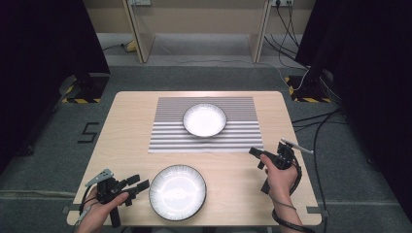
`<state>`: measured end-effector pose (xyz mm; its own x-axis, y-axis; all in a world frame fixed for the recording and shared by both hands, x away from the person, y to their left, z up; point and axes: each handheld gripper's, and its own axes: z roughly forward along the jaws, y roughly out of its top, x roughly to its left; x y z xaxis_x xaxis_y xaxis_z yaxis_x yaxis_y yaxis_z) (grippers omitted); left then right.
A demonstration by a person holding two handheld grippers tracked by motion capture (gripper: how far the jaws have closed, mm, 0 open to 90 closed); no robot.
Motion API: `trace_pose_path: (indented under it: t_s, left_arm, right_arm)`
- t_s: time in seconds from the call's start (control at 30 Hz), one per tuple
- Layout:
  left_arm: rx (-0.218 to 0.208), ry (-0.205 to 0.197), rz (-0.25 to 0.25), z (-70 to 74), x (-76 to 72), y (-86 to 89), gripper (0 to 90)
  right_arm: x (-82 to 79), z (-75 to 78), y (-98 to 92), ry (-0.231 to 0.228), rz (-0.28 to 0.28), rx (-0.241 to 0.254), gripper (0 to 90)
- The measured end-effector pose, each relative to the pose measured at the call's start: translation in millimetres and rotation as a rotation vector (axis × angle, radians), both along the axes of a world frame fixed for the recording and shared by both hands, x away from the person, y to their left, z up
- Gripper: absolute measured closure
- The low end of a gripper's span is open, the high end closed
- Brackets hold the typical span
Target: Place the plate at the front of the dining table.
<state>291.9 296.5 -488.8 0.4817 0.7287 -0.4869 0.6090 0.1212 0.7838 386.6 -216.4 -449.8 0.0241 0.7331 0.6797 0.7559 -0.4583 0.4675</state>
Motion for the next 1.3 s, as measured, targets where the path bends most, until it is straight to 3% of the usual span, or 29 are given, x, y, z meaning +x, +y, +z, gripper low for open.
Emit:
trace_pose_path:
  t_s: [0.6, 1.3]
  left_arm:
    - [-0.014, 0.004, -0.004, 0.8, -0.6, -1.4, 33.7]
    - [-0.007, 0.005, 0.003, -0.2, -1.4, -0.1, 33.7]
  right_arm:
    - [-31.5, -10.7, -22.9, 0.007, -0.026, -0.022, 53.7]
    - [-54.5, -22.1, -39.2, 0.011, -0.054, -0.025, 52.8]
